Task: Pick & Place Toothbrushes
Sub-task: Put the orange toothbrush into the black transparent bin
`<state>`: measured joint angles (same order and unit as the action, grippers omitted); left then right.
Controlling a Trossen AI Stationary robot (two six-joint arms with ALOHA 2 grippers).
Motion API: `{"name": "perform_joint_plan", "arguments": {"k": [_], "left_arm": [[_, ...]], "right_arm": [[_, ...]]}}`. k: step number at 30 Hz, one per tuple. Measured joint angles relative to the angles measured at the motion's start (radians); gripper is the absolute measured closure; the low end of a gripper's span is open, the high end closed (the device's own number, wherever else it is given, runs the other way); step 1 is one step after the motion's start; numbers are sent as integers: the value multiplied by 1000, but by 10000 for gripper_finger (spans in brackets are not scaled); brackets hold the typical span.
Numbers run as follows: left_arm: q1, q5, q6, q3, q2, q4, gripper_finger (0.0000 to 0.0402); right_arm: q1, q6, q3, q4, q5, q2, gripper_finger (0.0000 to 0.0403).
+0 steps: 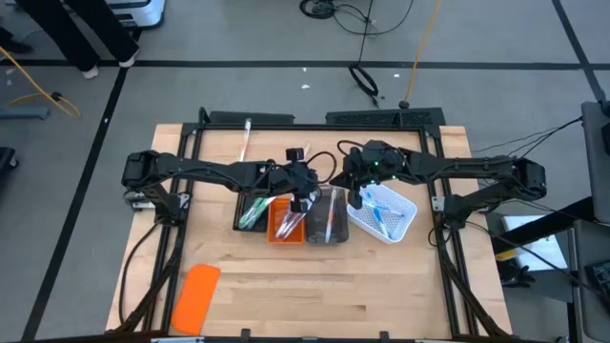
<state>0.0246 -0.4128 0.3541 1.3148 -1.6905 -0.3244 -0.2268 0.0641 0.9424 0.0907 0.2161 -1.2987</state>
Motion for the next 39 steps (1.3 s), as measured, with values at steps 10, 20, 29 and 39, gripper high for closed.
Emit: {"name": "perform_joint_plan", "arguments": {"k": [10,20,29,39], "left_arm": [[-1,31,-41,0,-1,-29,387],[1,72,-218,0,-1,-65,394],[-15,151,-442,0,-1,-105,394],[-98,164,-675,-27,-4,67,394]], "right_arm": [[-2,0,0,-10,41,0,403],[-4,-58,-1,-12,48,20,403],[-8,-93,-1,-11,49,142,403],[-8,-95,-1,18,45,262,403]]}}
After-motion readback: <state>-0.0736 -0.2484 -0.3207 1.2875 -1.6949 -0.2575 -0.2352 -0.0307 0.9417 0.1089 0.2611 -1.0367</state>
